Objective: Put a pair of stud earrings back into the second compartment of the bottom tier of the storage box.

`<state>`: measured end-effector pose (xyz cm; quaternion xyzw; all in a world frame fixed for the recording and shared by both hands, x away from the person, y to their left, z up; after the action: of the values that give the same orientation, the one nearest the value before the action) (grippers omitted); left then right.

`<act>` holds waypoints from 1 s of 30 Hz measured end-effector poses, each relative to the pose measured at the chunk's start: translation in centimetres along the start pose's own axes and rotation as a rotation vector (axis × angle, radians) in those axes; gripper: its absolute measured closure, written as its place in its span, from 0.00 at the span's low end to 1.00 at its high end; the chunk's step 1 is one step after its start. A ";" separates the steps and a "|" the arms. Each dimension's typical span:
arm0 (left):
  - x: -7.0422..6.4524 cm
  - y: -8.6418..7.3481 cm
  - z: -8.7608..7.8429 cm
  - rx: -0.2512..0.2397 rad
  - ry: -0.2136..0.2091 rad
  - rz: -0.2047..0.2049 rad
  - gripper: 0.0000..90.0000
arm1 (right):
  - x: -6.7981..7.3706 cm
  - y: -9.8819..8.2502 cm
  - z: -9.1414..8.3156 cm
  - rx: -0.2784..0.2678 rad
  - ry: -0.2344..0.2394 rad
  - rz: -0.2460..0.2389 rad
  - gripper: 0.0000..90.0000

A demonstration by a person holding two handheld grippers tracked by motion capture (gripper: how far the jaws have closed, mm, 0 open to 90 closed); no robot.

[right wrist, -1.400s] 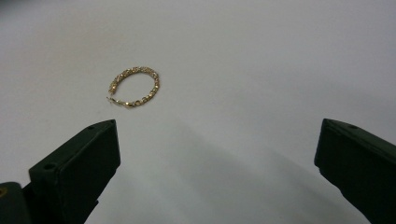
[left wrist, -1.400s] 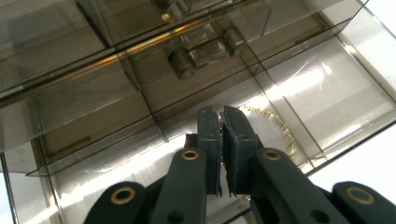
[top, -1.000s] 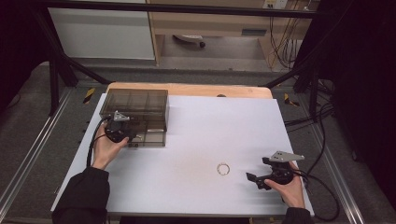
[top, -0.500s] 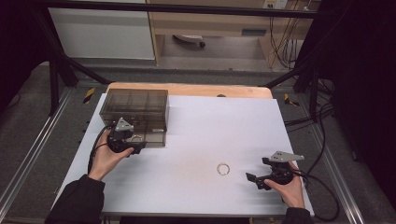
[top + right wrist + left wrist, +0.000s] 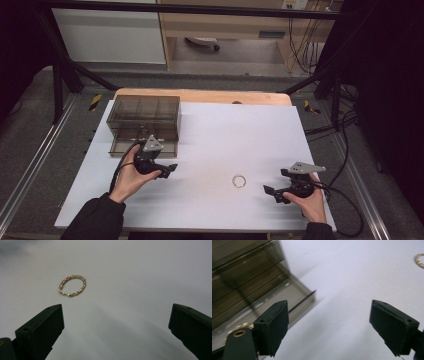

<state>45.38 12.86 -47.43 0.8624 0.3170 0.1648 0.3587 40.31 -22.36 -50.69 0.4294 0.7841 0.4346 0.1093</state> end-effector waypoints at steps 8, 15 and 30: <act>-2.9 1.1 1.7 -0.004 -0.043 0.039 0.12 | 0.0 0.0 0.0 -0.001 0.001 -0.002 0.01; -5.5 2.5 3.3 -0.008 -0.084 0.064 0.11 | 0.0 0.0 0.0 0.001 0.000 -0.005 0.01; -11.1 5.4 7.2 -0.001 -0.165 0.098 0.22 | 0.0 0.0 -0.1 0.002 0.004 -0.005 0.01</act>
<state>43.09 -1.18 -49.07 0.8874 0.2436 0.1108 0.3755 40.25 -22.40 -50.66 0.4265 0.7860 0.4343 0.1083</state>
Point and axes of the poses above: each handheld gripper's, and its own axes: z roughly forward along the jaws, y roughly out of its top, x roughly to its left, the point moved 10 cm from there along z, roughly forward along the jaws, and after that the axes turned 3 degrees about z, right-handed, at the moved point
